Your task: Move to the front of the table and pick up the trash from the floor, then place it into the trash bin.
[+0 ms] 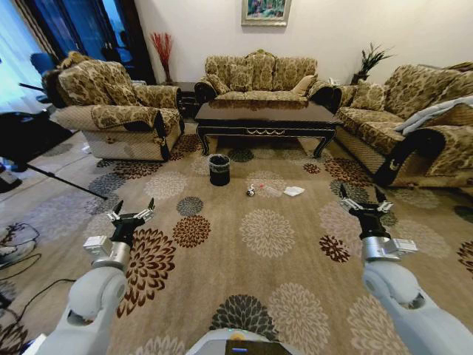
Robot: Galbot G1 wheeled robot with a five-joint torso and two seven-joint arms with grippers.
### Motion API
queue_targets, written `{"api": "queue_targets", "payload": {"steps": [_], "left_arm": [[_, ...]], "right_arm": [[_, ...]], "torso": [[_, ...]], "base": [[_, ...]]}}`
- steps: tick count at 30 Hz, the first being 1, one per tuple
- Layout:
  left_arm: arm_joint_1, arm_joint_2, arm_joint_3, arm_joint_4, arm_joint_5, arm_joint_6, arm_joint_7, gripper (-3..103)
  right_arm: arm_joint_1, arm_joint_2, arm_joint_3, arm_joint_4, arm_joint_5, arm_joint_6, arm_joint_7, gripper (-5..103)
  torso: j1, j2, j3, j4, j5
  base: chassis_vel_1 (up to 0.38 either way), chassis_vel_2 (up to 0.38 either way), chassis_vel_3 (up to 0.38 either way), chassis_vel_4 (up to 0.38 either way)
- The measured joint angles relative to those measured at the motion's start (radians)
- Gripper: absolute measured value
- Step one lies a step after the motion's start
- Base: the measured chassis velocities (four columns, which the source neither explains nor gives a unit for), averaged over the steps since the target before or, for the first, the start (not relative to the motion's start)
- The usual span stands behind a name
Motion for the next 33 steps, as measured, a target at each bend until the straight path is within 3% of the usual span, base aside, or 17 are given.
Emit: {"api": "queue_targets", "payload": {"steps": [33], "left_arm": [[0.004,-0.021,-0.01,-0.002,0.01,0.004,0.004,100]], "right_arm": [[0.04,0.01,-0.031,-0.074,-0.011,0.045,0.008,100]], "torso": [[-0.051,-0.134,-0.082,0.0,0.0001]], "base": [[0.0,0.0,0.0,0.0]]}}
